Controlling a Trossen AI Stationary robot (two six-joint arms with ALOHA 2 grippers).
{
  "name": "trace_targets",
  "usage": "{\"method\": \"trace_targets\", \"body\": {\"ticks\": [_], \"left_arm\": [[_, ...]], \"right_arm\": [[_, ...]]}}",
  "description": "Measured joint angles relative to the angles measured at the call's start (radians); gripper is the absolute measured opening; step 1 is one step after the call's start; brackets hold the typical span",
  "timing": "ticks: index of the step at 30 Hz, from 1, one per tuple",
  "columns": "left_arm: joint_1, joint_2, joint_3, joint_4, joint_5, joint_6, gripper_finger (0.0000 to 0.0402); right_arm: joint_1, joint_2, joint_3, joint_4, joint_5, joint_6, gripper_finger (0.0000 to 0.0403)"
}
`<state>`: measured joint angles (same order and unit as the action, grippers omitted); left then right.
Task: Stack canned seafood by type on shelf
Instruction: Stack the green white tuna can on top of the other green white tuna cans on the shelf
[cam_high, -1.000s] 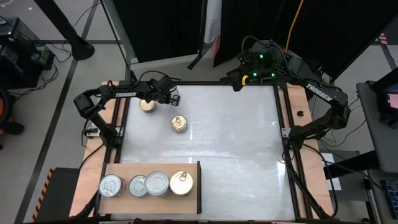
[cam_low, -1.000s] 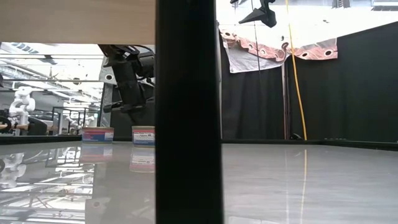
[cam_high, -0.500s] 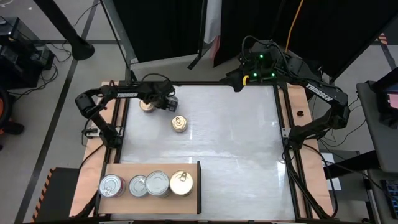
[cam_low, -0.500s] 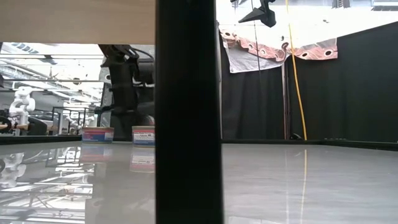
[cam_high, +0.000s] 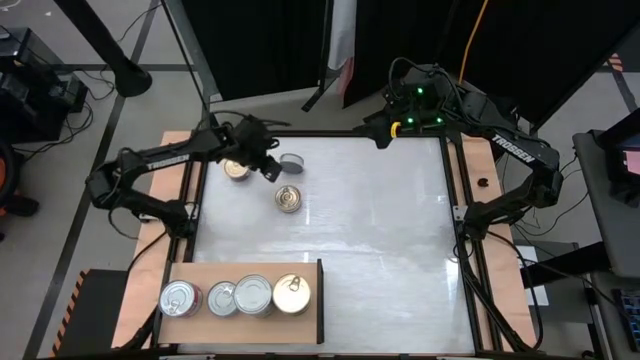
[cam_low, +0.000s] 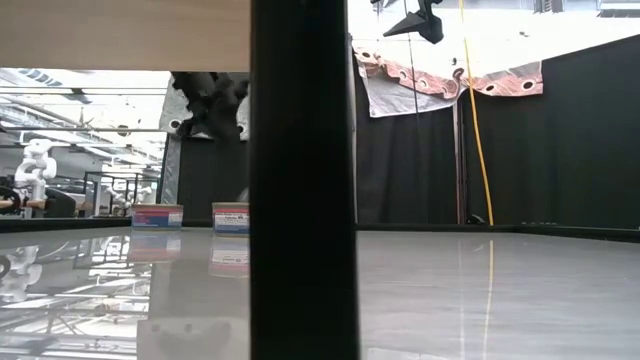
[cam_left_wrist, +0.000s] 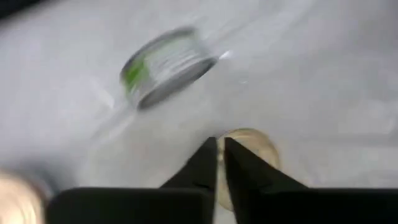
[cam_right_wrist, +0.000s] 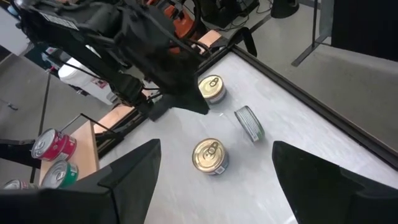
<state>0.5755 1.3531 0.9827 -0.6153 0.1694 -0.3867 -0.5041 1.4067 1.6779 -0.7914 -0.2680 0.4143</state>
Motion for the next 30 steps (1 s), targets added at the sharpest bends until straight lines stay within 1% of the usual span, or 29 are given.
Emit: {"method": "trace_targets", "body": {"ticks": [2,3,5,8,10,11,13,16,20,24,27,30], "left_arm": [[-0.003,-0.013,0.011,0.024,0.015,0.121,0.0069],[-0.003,-0.011,0.013,0.041,0.015,0.174,0.0094],[-0.001,0.002,0.012,0.058,0.016,0.281,0.0151],[-0.004,0.039,0.012,0.150,0.008,0.459,0.0242],[-0.009,0.069,0.012,0.205,-0.008,0.553,0.0294],[-0.010,0.087,0.012,0.229,-0.010,0.586,0.0313],[-0.010,0.122,0.012,0.233,-0.012,0.638,0.0338],[-0.009,0.170,0.012,0.239,-0.041,0.695,0.0342],[-0.022,0.210,0.012,0.270,-0.143,0.739,0.0321],[-0.037,0.234,0.012,0.326,-0.144,0.801,0.0300],[-0.049,0.272,0.012,0.330,-0.139,0.842,0.0295],[-0.054,0.297,0.016,0.350,-0.155,0.845,0.0294]], "right_arm": [[0.000,0.000,0.000,0.000,0.000,-0.010,0.0299],[0.000,0.000,0.000,0.001,0.000,-0.013,0.0299],[0.000,0.000,0.000,0.003,0.000,-0.018,0.0299],[0.000,0.000,0.000,0.004,-0.001,-0.023,0.0299],[0.000,0.000,0.000,0.003,-0.009,-0.021,0.0299],[0.000,0.000,0.000,0.003,-0.021,-0.018,0.0299],[0.002,0.000,0.000,0.002,-0.044,-0.014,0.0299],[0.009,0.000,0.000,-0.004,-0.073,-0.011,0.0299],[0.024,0.000,0.000,-0.008,-0.079,-0.012,0.0299],[0.028,0.000,0.000,-0.008,-0.079,-0.015,0.0299],[0.028,0.000,0.000,-0.007,-0.079,-0.015,0.0299],[0.028,0.000,0.000,-0.007,-0.079,-0.017,0.0299]]}}
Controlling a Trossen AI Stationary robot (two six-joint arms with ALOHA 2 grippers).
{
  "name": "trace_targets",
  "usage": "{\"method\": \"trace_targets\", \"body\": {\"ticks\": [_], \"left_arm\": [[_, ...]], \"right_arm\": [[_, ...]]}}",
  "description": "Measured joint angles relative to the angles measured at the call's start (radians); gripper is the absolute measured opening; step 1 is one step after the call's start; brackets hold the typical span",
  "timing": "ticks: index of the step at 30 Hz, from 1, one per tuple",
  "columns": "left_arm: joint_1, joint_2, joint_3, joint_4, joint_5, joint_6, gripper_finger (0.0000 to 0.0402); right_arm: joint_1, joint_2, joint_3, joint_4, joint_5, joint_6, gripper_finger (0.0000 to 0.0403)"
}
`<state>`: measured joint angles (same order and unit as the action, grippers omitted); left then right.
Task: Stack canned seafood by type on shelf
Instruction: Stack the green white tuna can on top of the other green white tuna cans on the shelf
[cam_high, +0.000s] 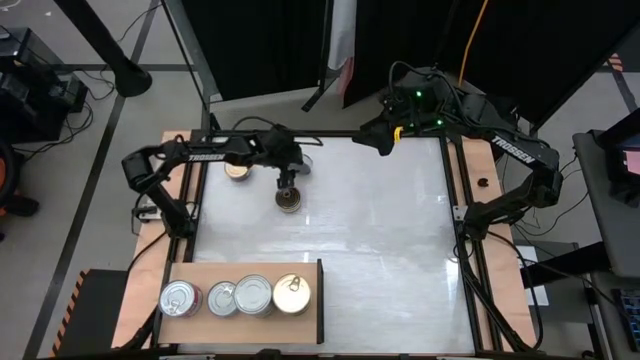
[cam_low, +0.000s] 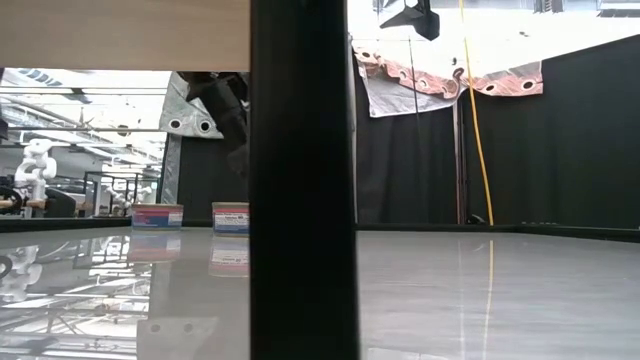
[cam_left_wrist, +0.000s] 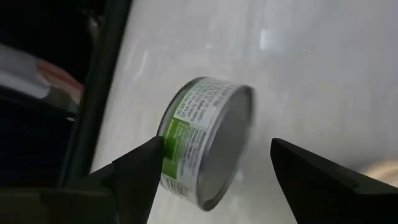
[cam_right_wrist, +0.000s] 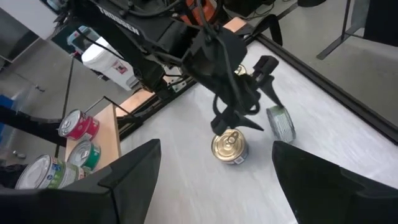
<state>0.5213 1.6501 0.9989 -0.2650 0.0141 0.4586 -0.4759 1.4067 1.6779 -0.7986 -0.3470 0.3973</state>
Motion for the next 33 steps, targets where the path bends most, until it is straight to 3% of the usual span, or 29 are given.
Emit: {"method": "trace_targets", "body": {"ticks": [13,23,33], "left_arm": [[-0.017,0.006,-0.004,0.043,-0.023,0.006,0.0252],[-0.152,-0.001,-0.003,0.036,0.068,0.207,0.0251],[-0.253,-0.001,-0.003,0.117,0.037,0.317,0.0251]], "right_arm": [[0.000,0.000,0.000,-0.020,0.000,0.001,0.0299],[0.005,0.016,0.000,-0.167,0.030,0.088,0.0299],[0.061,0.027,0.000,-0.253,0.035,0.110,0.0299]]}}
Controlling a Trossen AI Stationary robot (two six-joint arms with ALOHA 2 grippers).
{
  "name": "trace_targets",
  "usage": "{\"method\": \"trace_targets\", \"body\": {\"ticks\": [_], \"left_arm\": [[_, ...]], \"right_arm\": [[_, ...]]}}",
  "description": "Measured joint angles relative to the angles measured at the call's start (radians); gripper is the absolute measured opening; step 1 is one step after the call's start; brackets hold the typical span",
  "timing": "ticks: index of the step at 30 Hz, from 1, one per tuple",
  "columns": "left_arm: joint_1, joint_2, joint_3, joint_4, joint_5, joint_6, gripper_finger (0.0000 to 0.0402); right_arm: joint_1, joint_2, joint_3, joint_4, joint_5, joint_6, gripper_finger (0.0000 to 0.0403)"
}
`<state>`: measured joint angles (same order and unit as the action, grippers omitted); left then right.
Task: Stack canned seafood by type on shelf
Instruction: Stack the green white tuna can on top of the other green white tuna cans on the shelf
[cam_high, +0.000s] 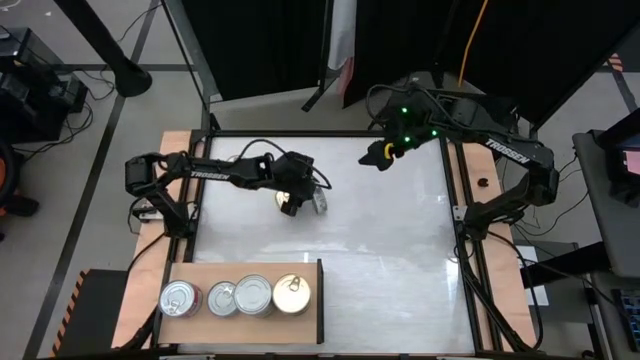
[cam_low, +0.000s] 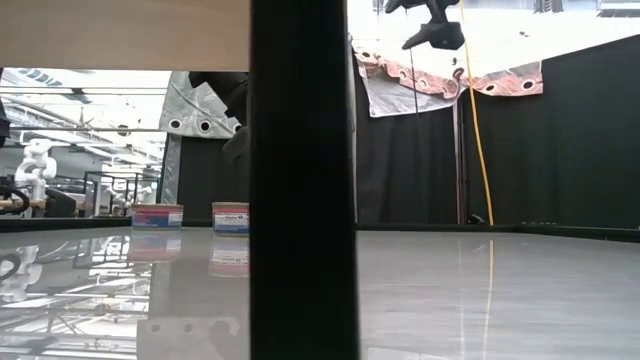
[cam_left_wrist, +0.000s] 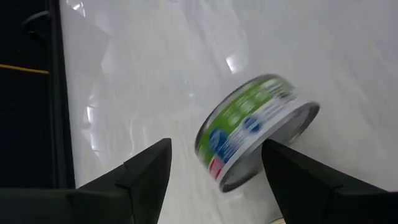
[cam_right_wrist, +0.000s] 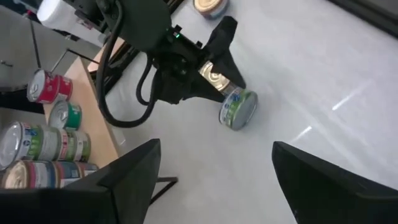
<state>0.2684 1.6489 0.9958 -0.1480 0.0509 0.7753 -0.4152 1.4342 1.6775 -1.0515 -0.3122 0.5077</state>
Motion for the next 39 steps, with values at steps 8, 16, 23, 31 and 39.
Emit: {"method": "trace_targets", "body": {"ticks": [8,16,23,31,39], "left_arm": [[-0.001,0.000,0.000,-0.004,-0.011,-0.060,0.0251],[-0.013,-0.033,0.080,-0.329,-0.029,-0.289,0.0251],[-0.022,-0.174,0.121,-0.605,0.023,-0.712,0.0251],[-0.022,-0.423,0.122,-0.652,-0.077,-1.080,0.0251],[-0.022,-0.579,0.122,-0.684,-0.199,-1.162,0.0251]], "right_arm": [[0.089,-0.002,-0.066,-0.062,0.028,0.220,0.0299],[0.259,-0.002,-0.350,0.316,0.154,0.436,0.0299],[0.286,0.065,-0.527,0.584,0.341,0.880,0.0300],[0.265,0.224,-0.517,0.738,0.357,0.806,0.0344],[0.234,0.441,-0.337,0.655,0.371,0.647,0.0396]]}}
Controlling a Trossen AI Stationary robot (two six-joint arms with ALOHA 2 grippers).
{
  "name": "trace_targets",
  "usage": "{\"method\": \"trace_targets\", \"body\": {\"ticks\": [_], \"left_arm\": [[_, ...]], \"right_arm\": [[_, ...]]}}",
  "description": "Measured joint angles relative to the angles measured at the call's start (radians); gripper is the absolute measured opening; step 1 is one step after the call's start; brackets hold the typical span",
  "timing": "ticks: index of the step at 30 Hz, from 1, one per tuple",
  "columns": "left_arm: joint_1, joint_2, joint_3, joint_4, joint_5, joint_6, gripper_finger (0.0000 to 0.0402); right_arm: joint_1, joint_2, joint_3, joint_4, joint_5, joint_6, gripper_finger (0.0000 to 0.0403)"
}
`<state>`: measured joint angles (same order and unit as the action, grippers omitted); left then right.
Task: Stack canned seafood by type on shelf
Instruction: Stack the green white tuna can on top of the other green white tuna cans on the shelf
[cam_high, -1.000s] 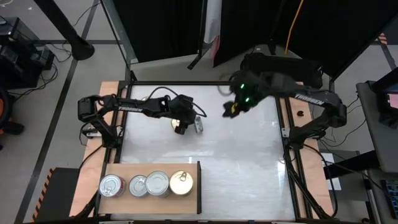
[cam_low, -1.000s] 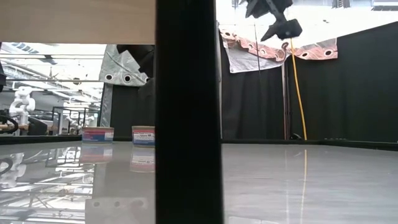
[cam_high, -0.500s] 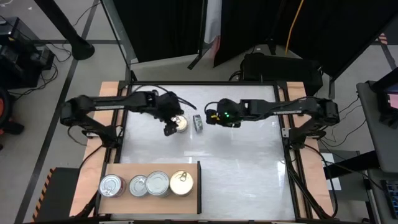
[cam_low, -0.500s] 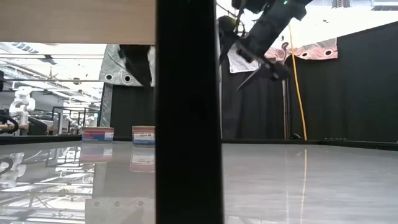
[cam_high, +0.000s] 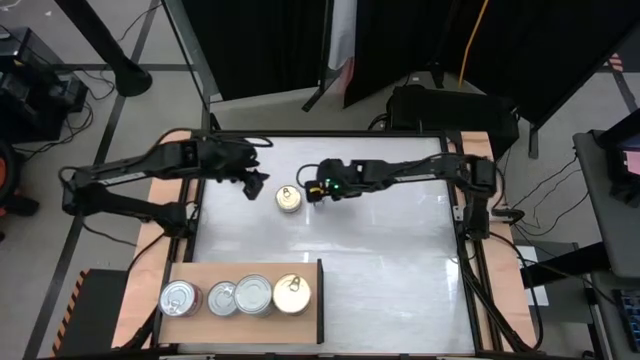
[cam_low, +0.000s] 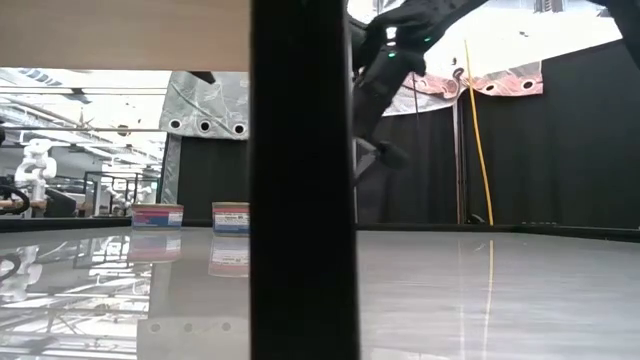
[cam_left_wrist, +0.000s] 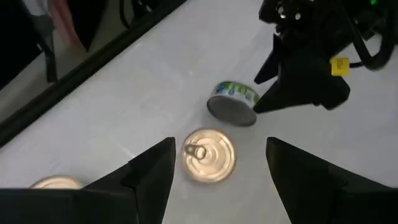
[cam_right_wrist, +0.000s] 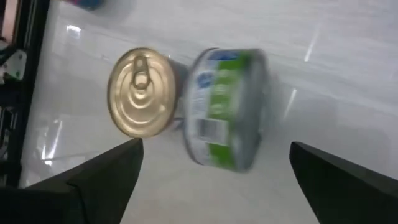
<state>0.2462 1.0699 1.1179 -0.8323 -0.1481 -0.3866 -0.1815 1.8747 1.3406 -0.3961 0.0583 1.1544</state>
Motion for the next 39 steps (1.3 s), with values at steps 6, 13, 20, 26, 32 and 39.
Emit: {"method": "trace_targets", "body": {"ticks": [6,13,20,26,32,39], "left_arm": [[0.000,-0.039,0.000,-0.086,-0.010,-0.001,0.0251],[0.000,-0.059,0.000,-0.105,-0.010,-0.001,0.0251],[0.000,-0.058,0.000,-0.089,-0.020,0.000,0.0251],[0.000,-0.059,0.000,-0.050,-0.006,-0.028,0.0251],[0.003,-0.059,-0.001,0.163,0.155,-0.180,0.0251],[0.046,-0.059,-0.001,0.559,0.224,-0.339,0.0289]], "right_arm": [[-0.001,0.123,0.124,-0.068,0.030,-0.053,0.0379],[-0.001,0.158,0.175,-0.133,0.135,-0.113,0.0288],[-0.002,0.141,0.175,-0.154,0.136,-0.203,0.0113],[-0.003,0.060,0.173,-0.225,0.021,-0.316,0.0114],[-0.003,-0.194,0.173,-0.199,-0.091,-0.351,0.0114],[0.045,-0.384,0.175,0.041,-0.147,-0.224,0.0114]]}}
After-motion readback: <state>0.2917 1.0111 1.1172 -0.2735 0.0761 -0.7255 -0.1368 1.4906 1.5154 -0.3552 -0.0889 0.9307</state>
